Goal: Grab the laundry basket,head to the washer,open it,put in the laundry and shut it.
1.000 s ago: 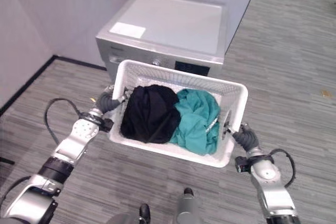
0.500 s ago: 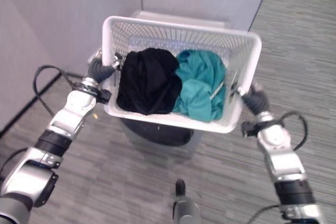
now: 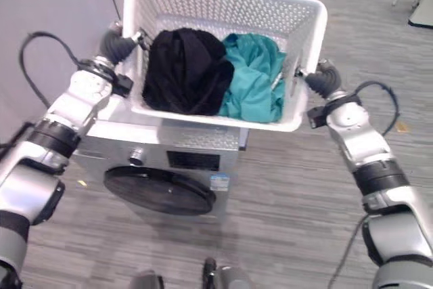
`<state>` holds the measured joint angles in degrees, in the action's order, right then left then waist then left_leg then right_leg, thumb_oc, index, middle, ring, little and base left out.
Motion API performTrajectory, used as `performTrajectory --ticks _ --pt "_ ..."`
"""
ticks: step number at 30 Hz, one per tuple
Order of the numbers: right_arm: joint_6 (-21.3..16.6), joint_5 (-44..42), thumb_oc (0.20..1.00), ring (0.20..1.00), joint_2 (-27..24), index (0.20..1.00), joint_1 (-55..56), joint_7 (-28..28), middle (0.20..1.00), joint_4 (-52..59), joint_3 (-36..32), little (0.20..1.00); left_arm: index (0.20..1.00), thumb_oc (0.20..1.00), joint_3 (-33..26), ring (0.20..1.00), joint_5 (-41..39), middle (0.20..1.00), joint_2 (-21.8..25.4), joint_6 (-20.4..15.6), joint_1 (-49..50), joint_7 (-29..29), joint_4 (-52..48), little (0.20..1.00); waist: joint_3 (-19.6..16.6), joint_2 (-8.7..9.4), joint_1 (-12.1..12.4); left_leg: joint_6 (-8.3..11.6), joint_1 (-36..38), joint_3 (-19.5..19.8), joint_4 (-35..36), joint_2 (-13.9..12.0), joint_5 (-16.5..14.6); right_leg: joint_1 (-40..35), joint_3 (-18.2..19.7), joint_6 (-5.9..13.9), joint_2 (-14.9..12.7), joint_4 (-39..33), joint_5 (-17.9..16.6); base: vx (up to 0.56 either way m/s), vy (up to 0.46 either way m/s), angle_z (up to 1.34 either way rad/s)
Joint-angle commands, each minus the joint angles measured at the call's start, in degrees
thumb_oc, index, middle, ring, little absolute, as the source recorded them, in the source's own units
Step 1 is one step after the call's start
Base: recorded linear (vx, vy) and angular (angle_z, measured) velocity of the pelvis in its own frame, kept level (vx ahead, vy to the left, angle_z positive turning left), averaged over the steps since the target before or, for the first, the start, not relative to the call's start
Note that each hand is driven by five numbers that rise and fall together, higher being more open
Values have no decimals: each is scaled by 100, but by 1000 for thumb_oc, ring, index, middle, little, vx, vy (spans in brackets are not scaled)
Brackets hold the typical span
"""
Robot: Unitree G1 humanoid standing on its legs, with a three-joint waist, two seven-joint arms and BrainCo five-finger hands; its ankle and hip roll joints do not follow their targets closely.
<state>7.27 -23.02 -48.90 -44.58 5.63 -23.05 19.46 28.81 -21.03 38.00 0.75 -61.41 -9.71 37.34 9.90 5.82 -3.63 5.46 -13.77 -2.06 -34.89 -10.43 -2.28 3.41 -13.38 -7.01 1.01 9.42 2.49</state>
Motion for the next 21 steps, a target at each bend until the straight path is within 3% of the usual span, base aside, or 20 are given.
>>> performTrajectory --ticks 1,2,3,6,13,17,21 --pt "-107 -50 200 200 -115 200 -82 -203 200 179 9 200 200 200 -41 200 -34 200 -9 -283 -65 -2 -349 200 -279 -269 511 -67 862 106 1735 29 241 -282 302 1125 -630 -699 -184 208 140 -45" --pt "-92 -23 200 200 -63 200 -165 -220 200 96 115 200 200 200 -34 200 54 200 -37 -286 -55 -65 -306 200 -268 -272 590 6 832 300 2016 13 351 -349 366 1139 -642 -691 -140 261 146 -69" --pt "-52 -108 200 200 128 200 -284 -217 200 -88 255 200 200 200 9 200 243 200 -167 -254 -89 -109 -138 200 -312 -355 588 35 1111 440 2439 28 198 -399 444 1158 -581 -625 -30 242 138 -75" --pt "-63 -98 200 200 266 200 -366 -181 200 -118 317 200 200 200 51 200 391 200 -317 -233 -116 -136 -157 200 -356 -380 571 75 1205 346 2534 22 173 -467 394 1157 -597 -620 15 142 103 -40" --pt "-14 -39 200 200 650 200 -827 -366 200 -539 780 200 200 200 184 200 580 200 -508 -229 22 -34 -400 200 -489 -323 820 -40 1537 336 2652 300 -199 -631 470 1255 -756 -673 10 108 99 -8" --pt "90 -59 200 200 885 200 -1376 -482 200 -1141 1204 200 200 200 390 200 658 200 -596 -176 -234 -50 43 200 -532 -270 862 -99 1650 220 2691 326 -287 -621 497 1310 -801 -662 -10 66 61 9" --pt "127 -123 200 200 1444 200 -2408 -548 200 -2304 1794 200 200 200 1033 200 852 200 -758 -75 -1077 -71 1195 200 -553 -252 877 -145 1734 100 2817 315 -260 -525 543 1392 -818 -628 -73 45 48 -7"
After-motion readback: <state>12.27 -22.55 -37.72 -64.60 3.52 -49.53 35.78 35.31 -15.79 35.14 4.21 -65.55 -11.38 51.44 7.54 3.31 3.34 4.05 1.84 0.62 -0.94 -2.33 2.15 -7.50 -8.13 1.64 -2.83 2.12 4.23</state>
